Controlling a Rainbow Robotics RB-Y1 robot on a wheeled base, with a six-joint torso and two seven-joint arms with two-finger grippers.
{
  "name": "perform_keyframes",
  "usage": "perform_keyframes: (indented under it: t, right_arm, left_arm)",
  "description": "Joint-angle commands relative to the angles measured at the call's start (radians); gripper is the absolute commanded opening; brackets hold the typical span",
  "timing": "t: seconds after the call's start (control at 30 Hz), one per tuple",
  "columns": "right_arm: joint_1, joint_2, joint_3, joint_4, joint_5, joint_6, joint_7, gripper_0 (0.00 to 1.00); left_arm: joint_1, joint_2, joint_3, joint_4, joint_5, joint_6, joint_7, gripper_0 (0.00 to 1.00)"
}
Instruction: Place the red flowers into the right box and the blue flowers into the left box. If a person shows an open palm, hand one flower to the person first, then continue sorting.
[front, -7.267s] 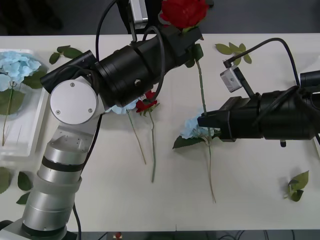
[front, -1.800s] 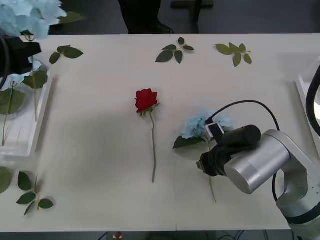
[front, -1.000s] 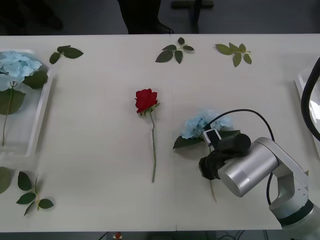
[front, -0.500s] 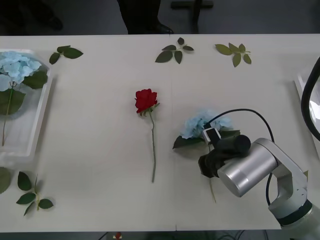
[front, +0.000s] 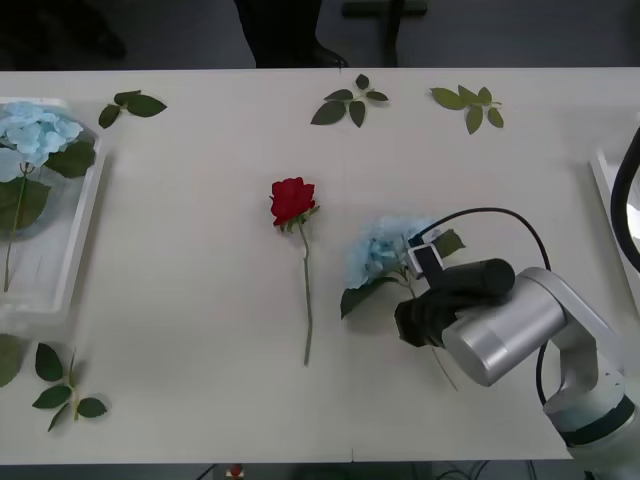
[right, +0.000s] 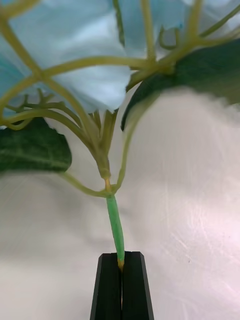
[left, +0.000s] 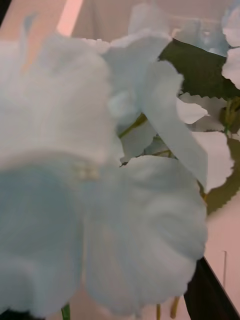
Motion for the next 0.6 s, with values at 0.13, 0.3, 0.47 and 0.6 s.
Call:
perform_keyframes:
  t: [0.13, 0.3, 0.47, 0.6]
  right_arm:
    - [-0.013, -0.036, -0.214, -0.206, -0.368, 0.047, 0.169, 0.0]
    - [-0.033, -0.032, -0.329, -0.221, -0.692, 0.047, 0.295, 0.0]
    - [-0.075, -0.02, -0.404, -0.196, -0.999, 0.046, 0.407, 0.0]
    - [-0.118, 0.0, -0.444, -0.152, -1.157, 0.043, 0.493, 0.0]
  left_arm:
    - [-0.004, 0.034, 0.086, -0.173, -0.005, 0.19, -0.001, 0.86]
    - [-0.004, 0.036, 0.108, -0.307, -0.019, 0.309, 0.023, 0.93]
    - [-0.005, 0.037, 0.108, -0.489, -0.002, 0.414, 0.048, 0.94]
    - [-0.016, 0.037, 0.065, -0.586, 0.067, 0.408, 0.088, 0.96]
